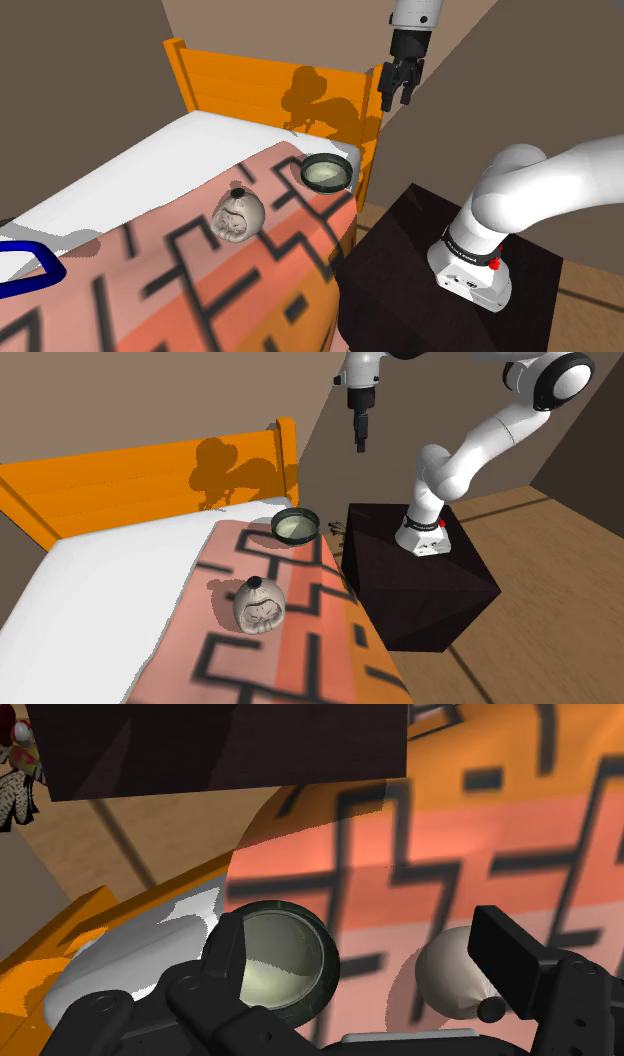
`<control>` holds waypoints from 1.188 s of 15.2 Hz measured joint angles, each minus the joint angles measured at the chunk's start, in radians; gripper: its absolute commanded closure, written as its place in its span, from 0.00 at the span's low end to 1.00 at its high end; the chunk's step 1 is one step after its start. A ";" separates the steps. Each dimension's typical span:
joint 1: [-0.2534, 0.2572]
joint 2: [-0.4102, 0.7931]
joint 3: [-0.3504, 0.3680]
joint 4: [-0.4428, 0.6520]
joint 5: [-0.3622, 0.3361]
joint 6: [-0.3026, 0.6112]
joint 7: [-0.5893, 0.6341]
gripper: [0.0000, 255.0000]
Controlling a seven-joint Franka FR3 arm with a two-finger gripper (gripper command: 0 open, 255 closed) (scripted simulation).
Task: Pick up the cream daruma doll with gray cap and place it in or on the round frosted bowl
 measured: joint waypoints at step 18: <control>0.073 0.429 0.220 0.046 0.101 0.439 0.195 0.00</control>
